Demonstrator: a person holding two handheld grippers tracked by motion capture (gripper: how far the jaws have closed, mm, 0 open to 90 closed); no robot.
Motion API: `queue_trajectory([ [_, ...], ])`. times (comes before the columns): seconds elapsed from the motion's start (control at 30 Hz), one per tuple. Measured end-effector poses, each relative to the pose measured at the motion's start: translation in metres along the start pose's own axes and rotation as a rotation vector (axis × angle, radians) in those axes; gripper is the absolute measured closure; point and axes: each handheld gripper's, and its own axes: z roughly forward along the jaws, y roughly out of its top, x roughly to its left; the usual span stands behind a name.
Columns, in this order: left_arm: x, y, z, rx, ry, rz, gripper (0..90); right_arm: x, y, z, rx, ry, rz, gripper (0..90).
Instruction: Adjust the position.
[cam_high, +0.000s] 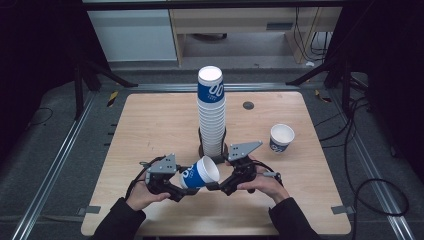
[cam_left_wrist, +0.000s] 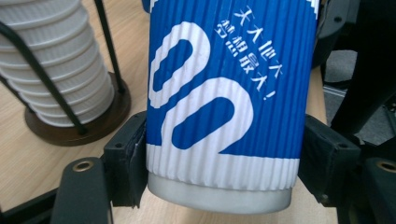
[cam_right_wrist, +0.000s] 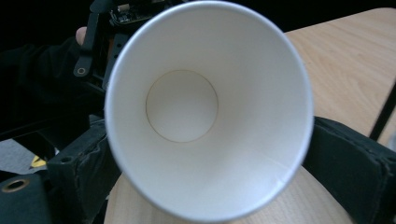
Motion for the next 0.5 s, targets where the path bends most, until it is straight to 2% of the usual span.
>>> queue_trajectory([
  [0.23, -0.0026, 0.0001, 0.0039, 0.015, -0.018, 0.010, 27.1, 0.0017, -0.0015, 0.0051, 0.004, 0.037, 0.012, 11.1],
  [0.5, -0.0022, -0.0004, 0.0046, 0.018, -0.030, 0.010, 26.8, 0.0021, -0.0016, 0.0041, 0.004, 0.055, 0.010, 14.7],
])
